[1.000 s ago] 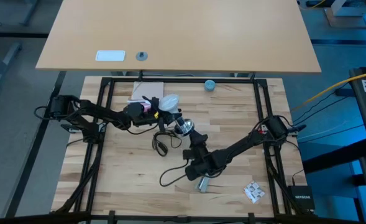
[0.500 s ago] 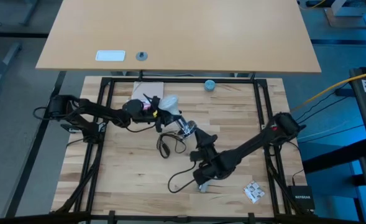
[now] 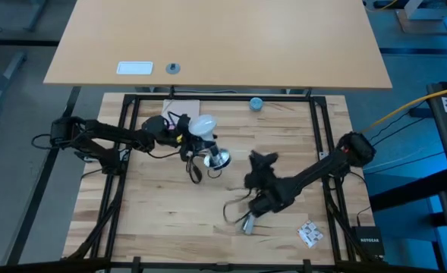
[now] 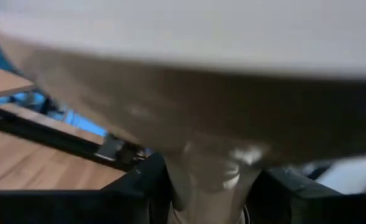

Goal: Screw lightbulb
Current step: Remove the lightbulb from the lamp

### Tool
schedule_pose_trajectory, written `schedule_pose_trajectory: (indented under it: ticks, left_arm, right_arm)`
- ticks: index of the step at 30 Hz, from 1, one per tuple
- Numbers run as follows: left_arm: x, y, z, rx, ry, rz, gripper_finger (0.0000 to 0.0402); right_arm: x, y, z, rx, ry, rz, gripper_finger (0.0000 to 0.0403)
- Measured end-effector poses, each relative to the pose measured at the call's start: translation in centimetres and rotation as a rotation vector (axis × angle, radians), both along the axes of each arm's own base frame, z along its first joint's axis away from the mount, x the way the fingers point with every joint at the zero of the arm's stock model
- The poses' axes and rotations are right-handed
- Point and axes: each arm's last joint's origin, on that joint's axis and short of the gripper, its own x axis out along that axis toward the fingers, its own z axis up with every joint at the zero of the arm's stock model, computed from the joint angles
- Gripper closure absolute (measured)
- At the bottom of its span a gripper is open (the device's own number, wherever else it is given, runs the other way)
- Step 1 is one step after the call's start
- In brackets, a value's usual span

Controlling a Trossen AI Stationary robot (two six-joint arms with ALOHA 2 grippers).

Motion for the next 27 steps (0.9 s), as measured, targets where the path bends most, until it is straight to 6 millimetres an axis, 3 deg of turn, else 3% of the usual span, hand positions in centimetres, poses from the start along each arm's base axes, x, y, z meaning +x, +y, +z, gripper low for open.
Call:
schedule_pose_trajectory:
  ticks: [3, 6, 14, 23, 27]
  left_arm:
    - [-0.2, -0.4, 0.3, 0.058, -0.013, -0.072, 0.0247]
    - [-0.5, -0.6, 0.8, 0.138, -0.05, -0.129, 0.0247]
    - [-0.7, -2.4, 0.9, 0.273, -0.089, -0.335, 0.0247]
    - [-0.4, -3.6, -0.3, 0.343, -0.005, -0.378, 0.0247]
    - [-0.3, -3.5, -0.6, 0.336, 0.027, -0.371, 0.0247]
  right_arm:
    - [-1.7, -1.3, 1.3, 0.153, -0.218, -0.123, 0.0285]
    - [-2.1, -2.0, 1.6, 0.291, -0.359, -0.227, 0.03]
    - [0.9, -0.6, 0.1, 0.407, -0.49, -0.177, 0.0328]
    - [2.5, -2.0, -0.8, 0.385, -0.277, -0.152, 0.0331]
    - [2.2, -3.1, 0.0, 0.325, -0.098, -0.151, 0.0331]
